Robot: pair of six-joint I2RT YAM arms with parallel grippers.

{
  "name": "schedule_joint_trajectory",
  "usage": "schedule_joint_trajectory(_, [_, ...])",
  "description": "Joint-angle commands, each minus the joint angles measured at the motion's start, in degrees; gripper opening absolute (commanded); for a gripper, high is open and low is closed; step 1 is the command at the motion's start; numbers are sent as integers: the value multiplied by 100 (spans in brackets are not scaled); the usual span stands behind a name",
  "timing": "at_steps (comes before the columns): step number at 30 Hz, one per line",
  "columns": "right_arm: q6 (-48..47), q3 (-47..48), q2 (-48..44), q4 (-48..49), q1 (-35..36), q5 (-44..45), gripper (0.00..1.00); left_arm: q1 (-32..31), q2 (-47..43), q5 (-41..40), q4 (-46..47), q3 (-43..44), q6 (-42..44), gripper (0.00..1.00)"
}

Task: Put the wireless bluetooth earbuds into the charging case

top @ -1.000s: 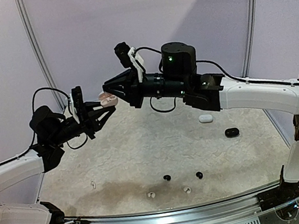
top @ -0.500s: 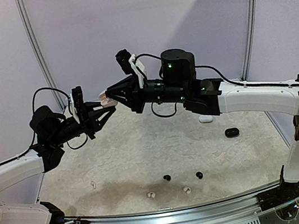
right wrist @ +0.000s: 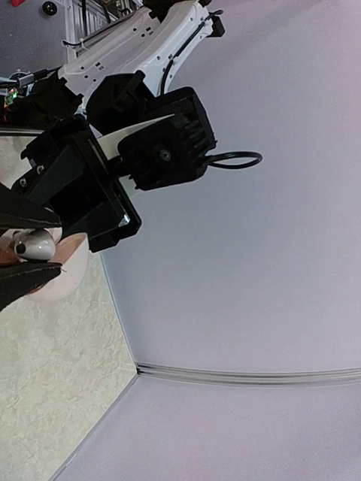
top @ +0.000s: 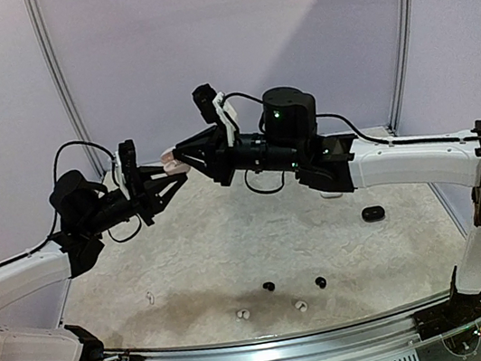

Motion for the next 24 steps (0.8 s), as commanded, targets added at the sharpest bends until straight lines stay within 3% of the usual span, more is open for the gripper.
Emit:
schedule_joint_trajectory(1, [98, -195, -68, -244, -121, 154, 18, -57, -15, 15, 278, 82, -19, 0])
schedule_joint_trajectory(16, [158, -48, -66, -353, -159, 296, 28, -57, -23, -51, 175, 80, -113, 0])
schedule_joint_trajectory(24, [260, 421, -470, -800, -197, 822, 41, 22, -241, -1491, -1089, 135, -620, 0])
